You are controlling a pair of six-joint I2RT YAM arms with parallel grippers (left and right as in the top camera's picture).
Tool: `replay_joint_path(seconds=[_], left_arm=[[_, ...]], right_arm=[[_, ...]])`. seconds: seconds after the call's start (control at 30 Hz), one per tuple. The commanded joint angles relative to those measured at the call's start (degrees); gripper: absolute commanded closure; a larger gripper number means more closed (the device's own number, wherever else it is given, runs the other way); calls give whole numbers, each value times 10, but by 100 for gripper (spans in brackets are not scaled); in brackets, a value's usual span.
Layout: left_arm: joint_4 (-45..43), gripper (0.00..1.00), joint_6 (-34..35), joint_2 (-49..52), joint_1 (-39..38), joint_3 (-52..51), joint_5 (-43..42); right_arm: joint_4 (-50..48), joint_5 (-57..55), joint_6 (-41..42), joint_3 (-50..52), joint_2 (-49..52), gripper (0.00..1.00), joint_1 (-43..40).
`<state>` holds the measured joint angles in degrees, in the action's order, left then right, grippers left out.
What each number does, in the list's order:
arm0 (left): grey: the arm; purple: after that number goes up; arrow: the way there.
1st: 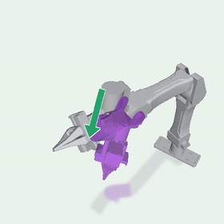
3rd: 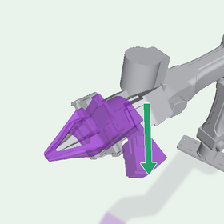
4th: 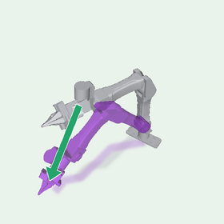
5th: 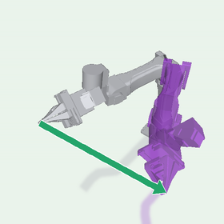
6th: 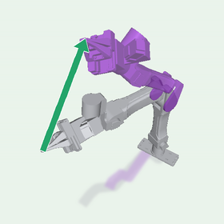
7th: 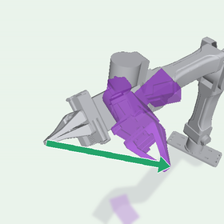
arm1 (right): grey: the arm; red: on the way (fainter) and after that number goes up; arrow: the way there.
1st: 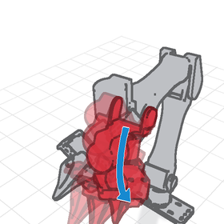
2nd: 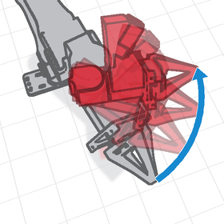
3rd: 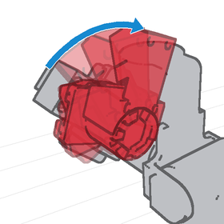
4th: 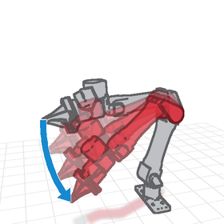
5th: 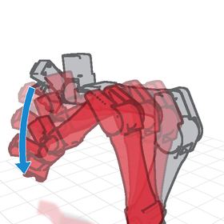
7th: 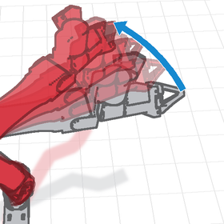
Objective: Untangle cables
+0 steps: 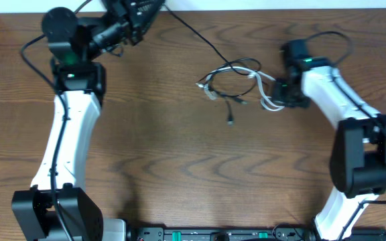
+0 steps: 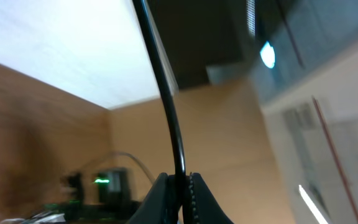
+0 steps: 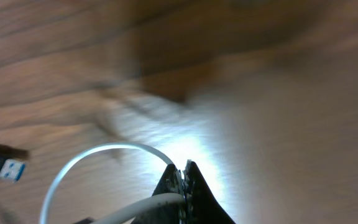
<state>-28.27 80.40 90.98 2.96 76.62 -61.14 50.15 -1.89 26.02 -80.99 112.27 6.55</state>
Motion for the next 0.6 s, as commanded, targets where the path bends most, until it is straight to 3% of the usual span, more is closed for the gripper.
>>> replay_joint_path(seconds=[0.0, 0.13, 0.27, 0.43, 0.57], left_arm=[[89, 93, -143, -8, 25, 10, 4], [296, 93, -293, -8, 19, 10, 57], [419, 93, -388, -8, 2, 10, 107], [479, 93, -458, -8, -18, 10, 113], [567, 92, -461, -8, -29, 7, 207]], right_arm=[[16, 61, -60, -16, -46, 99, -50], [19, 151, -114, -37, -106, 99, -82], [18, 222, -137, -54, -172, 99, -80], [33, 225, -137, -55, -229, 99, -64], [33, 265, -137, -55, -261, 99, -55]])
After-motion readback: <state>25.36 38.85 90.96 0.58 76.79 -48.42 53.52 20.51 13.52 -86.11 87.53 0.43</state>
